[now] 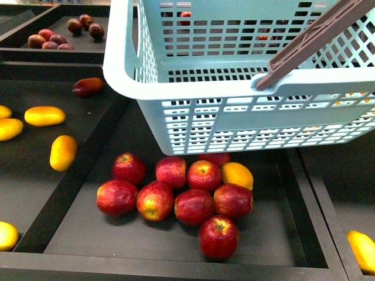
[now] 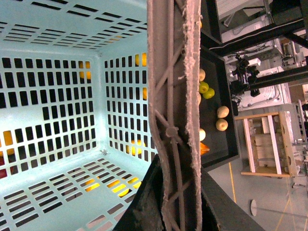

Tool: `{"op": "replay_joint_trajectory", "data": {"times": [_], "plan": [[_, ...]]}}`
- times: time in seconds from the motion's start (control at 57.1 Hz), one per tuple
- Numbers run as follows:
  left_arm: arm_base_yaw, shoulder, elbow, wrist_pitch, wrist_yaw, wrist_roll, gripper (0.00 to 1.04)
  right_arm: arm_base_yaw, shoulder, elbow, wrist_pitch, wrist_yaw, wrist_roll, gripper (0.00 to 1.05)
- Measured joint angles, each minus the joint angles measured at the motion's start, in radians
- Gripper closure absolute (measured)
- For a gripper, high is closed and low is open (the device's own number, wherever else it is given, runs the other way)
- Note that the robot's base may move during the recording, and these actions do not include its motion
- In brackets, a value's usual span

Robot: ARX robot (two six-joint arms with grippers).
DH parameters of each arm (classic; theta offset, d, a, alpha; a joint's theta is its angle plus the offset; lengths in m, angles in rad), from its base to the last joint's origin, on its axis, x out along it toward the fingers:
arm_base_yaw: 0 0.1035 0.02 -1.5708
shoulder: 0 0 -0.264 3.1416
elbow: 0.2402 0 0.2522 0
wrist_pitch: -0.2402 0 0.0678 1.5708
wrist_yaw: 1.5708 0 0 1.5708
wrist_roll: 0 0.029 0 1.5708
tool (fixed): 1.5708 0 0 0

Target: Pick lemon and mango into basket

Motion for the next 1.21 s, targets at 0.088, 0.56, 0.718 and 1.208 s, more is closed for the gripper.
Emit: {"op": "replay_joint_trajectory", "data": {"times": [0.088,0.56,0.718,1.208], "plan": [[0.005,0.000,0.000,0.000,-0.007,0.001,0.97,0.000,0.000,0.000,0.000,0.000,0.000,0.09],[0.006,0.000,0.000,0.002,-0.004,0.002,0.97,-0.290,0.311,0.104,-0.006,-0.378,0.223,0.09],[0.006,0.000,0.000,0.002,-0.012,0.001,0.97,-0.503,0.584,0.180,0.245,-0.451,0.264,0.09],[0.009,0.000,0.000,0.002,-0.012,0.001,0.97,-0.542,1.886,0.735,0.632,-0.158,0.140,0.09]]}}
